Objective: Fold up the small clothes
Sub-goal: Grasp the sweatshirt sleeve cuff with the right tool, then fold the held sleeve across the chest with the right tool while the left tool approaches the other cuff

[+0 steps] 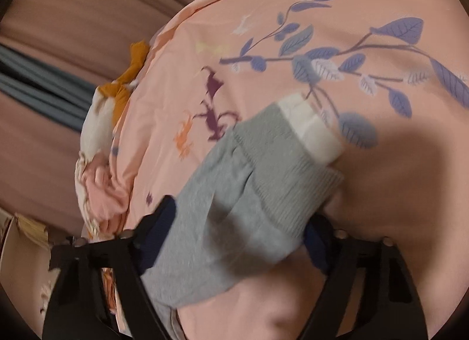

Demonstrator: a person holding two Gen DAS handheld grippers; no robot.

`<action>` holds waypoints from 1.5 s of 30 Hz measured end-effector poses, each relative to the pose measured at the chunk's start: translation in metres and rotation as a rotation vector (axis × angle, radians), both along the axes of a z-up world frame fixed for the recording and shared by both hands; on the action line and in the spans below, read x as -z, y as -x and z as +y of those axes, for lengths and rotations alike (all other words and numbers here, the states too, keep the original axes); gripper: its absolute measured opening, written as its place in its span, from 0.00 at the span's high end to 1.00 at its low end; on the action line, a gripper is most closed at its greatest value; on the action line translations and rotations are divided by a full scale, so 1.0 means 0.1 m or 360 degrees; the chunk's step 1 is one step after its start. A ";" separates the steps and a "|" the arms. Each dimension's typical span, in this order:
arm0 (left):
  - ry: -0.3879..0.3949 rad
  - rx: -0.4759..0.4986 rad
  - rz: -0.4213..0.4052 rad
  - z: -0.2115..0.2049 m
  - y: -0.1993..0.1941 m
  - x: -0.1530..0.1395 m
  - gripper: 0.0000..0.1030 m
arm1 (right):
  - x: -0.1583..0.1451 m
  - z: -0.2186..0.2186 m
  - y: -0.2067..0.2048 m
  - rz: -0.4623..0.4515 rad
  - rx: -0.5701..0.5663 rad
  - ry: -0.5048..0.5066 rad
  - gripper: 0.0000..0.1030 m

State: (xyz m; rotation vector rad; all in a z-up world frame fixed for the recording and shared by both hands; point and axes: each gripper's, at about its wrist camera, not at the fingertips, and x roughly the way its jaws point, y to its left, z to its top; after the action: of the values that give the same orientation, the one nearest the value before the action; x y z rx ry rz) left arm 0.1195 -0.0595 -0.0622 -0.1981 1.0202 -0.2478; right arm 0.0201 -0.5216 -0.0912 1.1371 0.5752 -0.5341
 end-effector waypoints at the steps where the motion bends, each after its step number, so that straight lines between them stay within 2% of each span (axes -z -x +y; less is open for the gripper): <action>1: -0.0003 -0.0005 0.0003 0.02 -0.01 0.01 0.01 | 0.00 -0.05 0.00 0.0015 0.0022 0.0008 0.49; 2: -0.0002 -0.0009 0.0005 0.03 -0.02 0.01 0.01 | 0.00 -0.07 0.00 0.0046 0.0032 0.0021 0.58; 3: -0.0001 -0.0013 0.0005 0.05 -0.03 0.01 0.01 | 0.01 -0.10 -0.01 0.0089 0.0039 0.0037 0.77; 4: -0.0002 -0.0023 0.0003 0.08 -0.04 0.01 0.01 | -0.01 -0.12 -0.01 0.0118 0.0040 0.0052 0.79; 6: -0.0005 -0.0048 0.0003 0.14 -0.04 0.01 0.01 | -0.08 -0.10 -0.04 0.0121 0.0009 0.0110 0.81; 9: 0.0009 -0.0124 0.0023 0.29 -0.05 0.02 0.01 | -0.46 0.09 -0.23 0.0149 -0.0127 0.0374 0.81; 10: 0.0020 -0.0142 0.0031 0.33 -0.06 0.02 0.01 | -0.55 0.14 -0.27 0.0139 -0.0166 0.0418 0.81; 12: 0.0046 -0.0186 0.0050 0.46 -0.05 0.03 0.01 | -0.85 0.36 -0.45 0.0134 -0.0287 0.0581 0.82; 13: 0.0054 -0.0201 0.0057 0.50 -0.04 0.03 0.01 | -1.05 0.55 -0.59 0.0160 -0.0374 0.0723 0.82; 15: 0.0081 -0.0218 0.0065 0.62 -0.01 0.02 0.01 | -1.29 0.85 -0.82 0.0188 -0.0508 0.0908 0.82; 18: 0.0091 -0.0250 0.0061 0.78 0.04 -0.01 0.01 | -1.50 1.37 -1.16 0.0233 -0.0699 0.1150 0.82; 22: 0.0109 -0.0295 0.0048 1.00 0.10 -0.04 0.01 | -1.49 2.02 -1.48 0.0264 -0.0901 0.1343 0.83; 27: 0.0120 -0.0373 0.0055 1.28 0.13 -0.01 0.01 | -1.28 2.85 -1.82 0.0324 -0.1166 0.1569 0.83; 29: 0.0130 -0.0402 0.0067 1.36 0.11 0.02 0.01 | -1.05 3.25 -1.89 0.0375 -0.1308 0.1705 0.87; 32: 0.0144 -0.0437 0.0078 1.45 0.09 0.06 0.01 | -0.71 3.64 -1.95 0.0474 -0.1496 0.1828 0.87; 34: 0.0150 -0.0458 0.0085 1.53 0.07 0.08 0.01 | -0.48 3.84 -1.94 0.0562 -0.1606 0.1915 0.82; 35: 0.0149 -0.0465 0.0084 1.56 0.06 0.08 0.01 | -0.36 3.91 -1.92 0.0610 -0.1667 0.1941 0.81; 37: 0.0149 -0.0475 0.0082 1.61 0.04 0.08 0.01 | -0.22 3.94 -1.90 0.0671 -0.1762 0.1929 0.66; 38: 0.0165 -0.0478 0.0076 1.65 0.03 0.08 0.01 | -0.18 3.92 -1.88 0.0690 -0.1793 0.1900 0.63; 39: 0.0183 -0.0480 0.0070 1.67 0.02 0.08 0.01 | -0.21 3.88 -1.84 0.0662 -0.1810 0.1832 0.63; 42: 0.0263 -0.0503 0.0059 1.78 -0.02 0.07 0.01 | -0.42 3.61 -1.73 0.0452 -0.1785 0.1533 0.59; 45: 0.0305 -0.0571 0.0079 1.90 -0.09 0.11 0.01 | -0.62 3.17 -1.72 0.0297 -0.1591 0.1202 0.59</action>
State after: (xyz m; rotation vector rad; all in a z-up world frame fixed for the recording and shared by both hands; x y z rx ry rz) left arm 0.1282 0.1305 -0.0732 -0.5575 0.9909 -0.0132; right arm 0.1918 -0.2049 -0.0293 0.0111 0.9092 0.0455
